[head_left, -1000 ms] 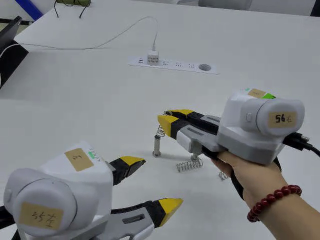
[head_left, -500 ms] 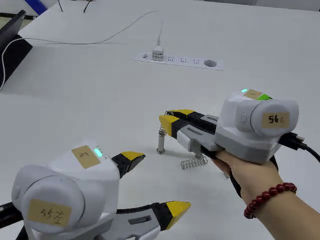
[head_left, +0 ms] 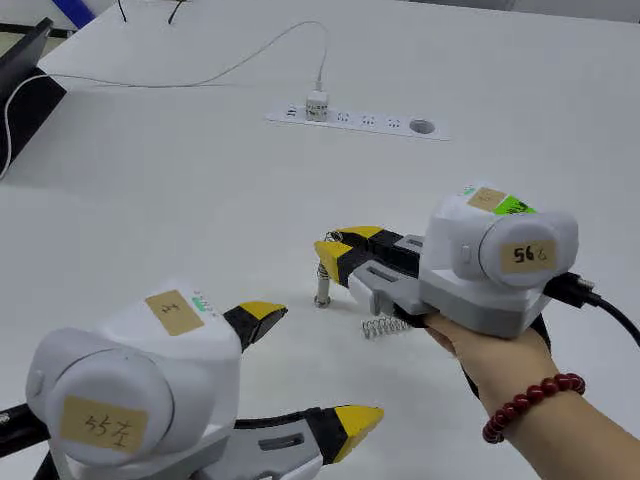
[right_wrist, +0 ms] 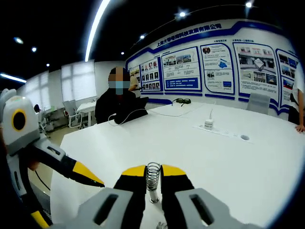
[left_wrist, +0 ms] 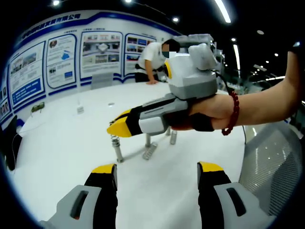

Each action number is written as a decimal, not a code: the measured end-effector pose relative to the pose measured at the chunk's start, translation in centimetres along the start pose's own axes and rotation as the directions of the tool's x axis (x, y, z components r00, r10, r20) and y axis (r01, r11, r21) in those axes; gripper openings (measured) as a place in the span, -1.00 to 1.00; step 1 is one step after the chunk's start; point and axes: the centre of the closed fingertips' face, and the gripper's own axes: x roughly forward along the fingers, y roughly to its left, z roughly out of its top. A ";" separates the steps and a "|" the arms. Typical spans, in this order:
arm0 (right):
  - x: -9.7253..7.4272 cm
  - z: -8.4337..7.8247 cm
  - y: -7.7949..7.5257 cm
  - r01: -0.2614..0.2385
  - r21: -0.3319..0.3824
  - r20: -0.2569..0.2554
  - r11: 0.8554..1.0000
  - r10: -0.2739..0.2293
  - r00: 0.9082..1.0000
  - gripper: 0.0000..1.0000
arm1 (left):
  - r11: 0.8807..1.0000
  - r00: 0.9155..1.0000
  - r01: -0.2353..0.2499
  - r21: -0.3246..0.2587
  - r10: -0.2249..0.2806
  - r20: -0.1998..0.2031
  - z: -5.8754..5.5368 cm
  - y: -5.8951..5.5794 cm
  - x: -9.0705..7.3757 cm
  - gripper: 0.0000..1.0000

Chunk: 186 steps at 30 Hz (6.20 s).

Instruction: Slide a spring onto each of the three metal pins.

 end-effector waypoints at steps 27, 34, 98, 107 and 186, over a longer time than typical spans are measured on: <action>1.0 -3.3 0.1 -0.002 -0.050 -0.106 0.999 -0.003 0.994 -0.76 | 1.000 1.000 0.001 0.000 -0.001 -0.019 -0.5 0.1 0.1 0.38; 1.2 -4.4 0.0 0.002 -0.046 -0.140 0.999 -0.009 0.990 -0.76 | 1.000 1.000 0.003 -0.001 -0.003 -0.019 -0.5 0.0 0.1 0.38; -10.4 -1.0 -2.7 0.097 0.045 -0.079 0.994 -0.093 0.993 -0.01 | 0.968 0.995 0.055 0.246 -0.031 -0.099 0.8 0.8 4.2 -0.05; -12.0 -1.4 -3.2 0.090 0.042 -0.061 0.995 -0.088 0.994 0.02 | 0.962 0.992 0.077 0.264 -0.048 -0.114 0.5 1.3 5.8 -0.17; -13.9 -2.6 -2.4 0.031 0.274 -0.008 0.961 -0.029 1.000 -0.11 | 0.977 0.980 0.193 0.087 -0.189 -0.054 -0.1 -2.3 5.5 -0.80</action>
